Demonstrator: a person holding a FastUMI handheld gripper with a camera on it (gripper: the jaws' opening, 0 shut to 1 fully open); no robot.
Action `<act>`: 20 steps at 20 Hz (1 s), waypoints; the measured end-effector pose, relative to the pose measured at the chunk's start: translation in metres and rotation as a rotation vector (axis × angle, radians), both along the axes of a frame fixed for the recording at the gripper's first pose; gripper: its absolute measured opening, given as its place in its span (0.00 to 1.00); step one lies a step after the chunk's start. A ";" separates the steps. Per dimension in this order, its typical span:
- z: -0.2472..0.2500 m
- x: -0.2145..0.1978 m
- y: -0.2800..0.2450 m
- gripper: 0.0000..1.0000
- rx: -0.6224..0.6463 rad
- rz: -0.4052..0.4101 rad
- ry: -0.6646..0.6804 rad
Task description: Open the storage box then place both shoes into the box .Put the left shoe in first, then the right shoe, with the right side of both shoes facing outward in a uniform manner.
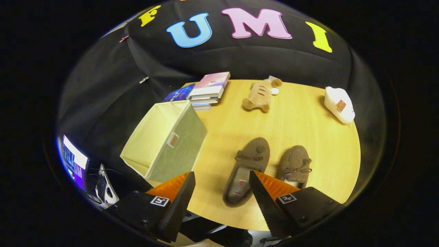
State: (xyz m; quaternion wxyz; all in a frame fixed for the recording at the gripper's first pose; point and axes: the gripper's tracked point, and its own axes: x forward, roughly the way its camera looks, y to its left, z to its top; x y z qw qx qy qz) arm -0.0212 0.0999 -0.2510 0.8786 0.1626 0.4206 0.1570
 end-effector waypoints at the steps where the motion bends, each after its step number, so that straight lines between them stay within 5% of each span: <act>1: -0.014 -0.001 -0.007 0.97 -0.019 -0.012 0.023; 13: -0.132 0.038 -0.022 0.89 -0.036 -0.136 0.221; 18: -0.147 0.048 -0.018 0.69 -0.014 -0.177 0.259; 20: -0.151 0.048 -0.025 0.37 -0.029 -0.197 0.277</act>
